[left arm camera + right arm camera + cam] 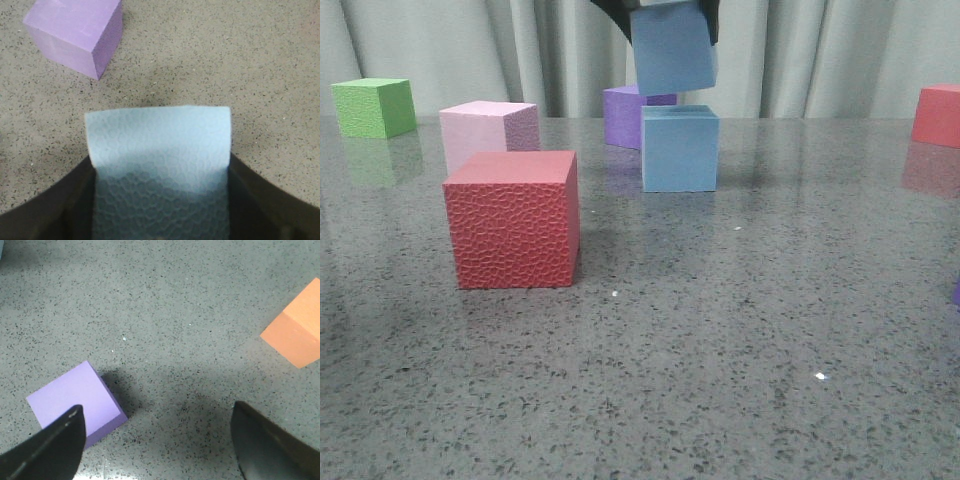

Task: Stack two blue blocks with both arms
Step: 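Lower the held cube onto the placed light blue cube, then open the left gripper and raise it off the stack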

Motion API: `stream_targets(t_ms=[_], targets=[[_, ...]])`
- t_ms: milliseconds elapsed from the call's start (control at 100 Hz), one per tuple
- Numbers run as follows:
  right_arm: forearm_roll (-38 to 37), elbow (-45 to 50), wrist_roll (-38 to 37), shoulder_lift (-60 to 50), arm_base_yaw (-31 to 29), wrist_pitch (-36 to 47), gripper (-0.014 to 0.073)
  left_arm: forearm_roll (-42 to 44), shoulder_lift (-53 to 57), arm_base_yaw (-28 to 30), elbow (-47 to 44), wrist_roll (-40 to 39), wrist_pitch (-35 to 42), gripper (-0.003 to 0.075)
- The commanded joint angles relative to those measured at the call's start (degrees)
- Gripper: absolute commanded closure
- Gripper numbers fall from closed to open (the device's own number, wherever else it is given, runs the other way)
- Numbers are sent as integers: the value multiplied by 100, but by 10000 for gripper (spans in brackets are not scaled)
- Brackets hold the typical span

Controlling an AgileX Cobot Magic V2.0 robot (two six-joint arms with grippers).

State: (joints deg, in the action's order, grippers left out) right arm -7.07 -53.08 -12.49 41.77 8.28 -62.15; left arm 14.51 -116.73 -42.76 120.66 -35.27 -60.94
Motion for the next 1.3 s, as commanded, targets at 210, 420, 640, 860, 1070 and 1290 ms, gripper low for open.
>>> stream_targets(t_ms=[210, 420, 640, 860, 1070, 1290], targets=[[-61, -116, 53, -19, -37, 271, 1, 93, 224, -50, 192, -49, 285, 542], [-61, -116, 53, -19, -37, 271, 1, 93, 212, -50, 192, -49, 285, 542], [-61, -116, 53, -19, -37, 271, 1, 93, 199, -50, 192, -49, 285, 538], [-61, -116, 53, -19, -37, 271, 1, 51, 146, -50, 192, -49, 285, 430], [-61, -116, 53, -19, -37, 271, 1, 51, 146, -50, 192, -49, 304, 268], [-61, -116, 53, -19, -37, 271, 1, 30, 146, -50, 192, -49, 344, 148]])
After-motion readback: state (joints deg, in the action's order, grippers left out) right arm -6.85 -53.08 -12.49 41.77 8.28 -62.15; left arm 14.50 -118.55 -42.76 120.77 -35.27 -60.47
